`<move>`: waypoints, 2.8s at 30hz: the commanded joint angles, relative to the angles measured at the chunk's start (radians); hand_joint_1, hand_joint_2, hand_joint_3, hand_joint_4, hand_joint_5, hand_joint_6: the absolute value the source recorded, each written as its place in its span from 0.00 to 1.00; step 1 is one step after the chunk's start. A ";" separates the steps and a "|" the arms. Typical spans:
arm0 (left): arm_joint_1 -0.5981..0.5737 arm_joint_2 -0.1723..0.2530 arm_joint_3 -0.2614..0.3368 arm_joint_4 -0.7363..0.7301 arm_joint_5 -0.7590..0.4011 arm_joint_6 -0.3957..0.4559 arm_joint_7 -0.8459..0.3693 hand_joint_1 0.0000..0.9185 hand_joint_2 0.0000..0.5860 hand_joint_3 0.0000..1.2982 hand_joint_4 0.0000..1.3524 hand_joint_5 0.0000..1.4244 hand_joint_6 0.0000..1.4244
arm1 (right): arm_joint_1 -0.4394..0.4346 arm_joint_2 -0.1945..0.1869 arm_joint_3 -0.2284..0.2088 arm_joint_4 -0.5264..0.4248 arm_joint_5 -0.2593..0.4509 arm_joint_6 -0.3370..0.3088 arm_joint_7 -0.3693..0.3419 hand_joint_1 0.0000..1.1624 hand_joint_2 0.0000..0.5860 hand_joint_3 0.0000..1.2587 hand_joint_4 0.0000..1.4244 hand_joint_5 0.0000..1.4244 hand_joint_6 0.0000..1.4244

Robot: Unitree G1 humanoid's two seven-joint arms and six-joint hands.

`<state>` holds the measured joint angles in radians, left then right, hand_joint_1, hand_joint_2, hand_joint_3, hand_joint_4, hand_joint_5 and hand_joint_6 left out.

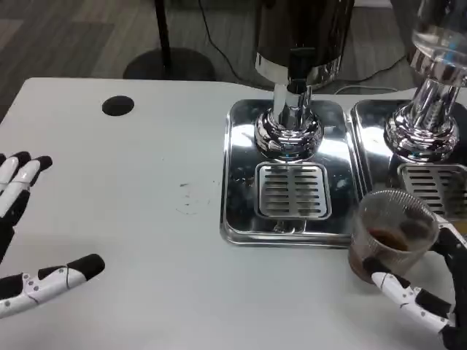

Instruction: Grasp the cup under the faucet to collect the drink, then remove the cup.

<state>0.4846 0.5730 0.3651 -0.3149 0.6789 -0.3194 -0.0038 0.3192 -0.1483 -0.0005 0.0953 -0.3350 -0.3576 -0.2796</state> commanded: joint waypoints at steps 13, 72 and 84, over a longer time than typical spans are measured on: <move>-0.013 0.020 -0.006 -0.014 0.008 0.013 -0.022 0.00 0.13 0.06 0.00 0.00 0.00 | -0.064 0.009 -0.010 0.111 0.039 -0.116 -0.012 0.66 0.42 0.30 0.27 0.21 0.10; -0.017 0.024 -0.022 -0.030 0.008 0.028 -0.020 0.00 0.11 0.06 0.00 0.00 0.00 | -0.058 -0.003 -0.017 0.202 0.031 -0.188 -0.010 0.66 0.40 0.19 0.09 0.14 0.09; -0.014 0.024 -0.021 -0.028 0.008 0.027 -0.017 0.00 0.11 0.06 0.00 0.00 0.00 | -0.047 -0.004 -0.021 0.215 0.035 -0.202 -0.009 0.65 0.39 0.12 0.05 0.10 0.07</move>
<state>0.4651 0.5841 0.3385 -0.3349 0.6801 -0.2922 -0.0144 0.2712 -0.1499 -0.0136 0.3092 -0.3134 -0.5265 -0.2794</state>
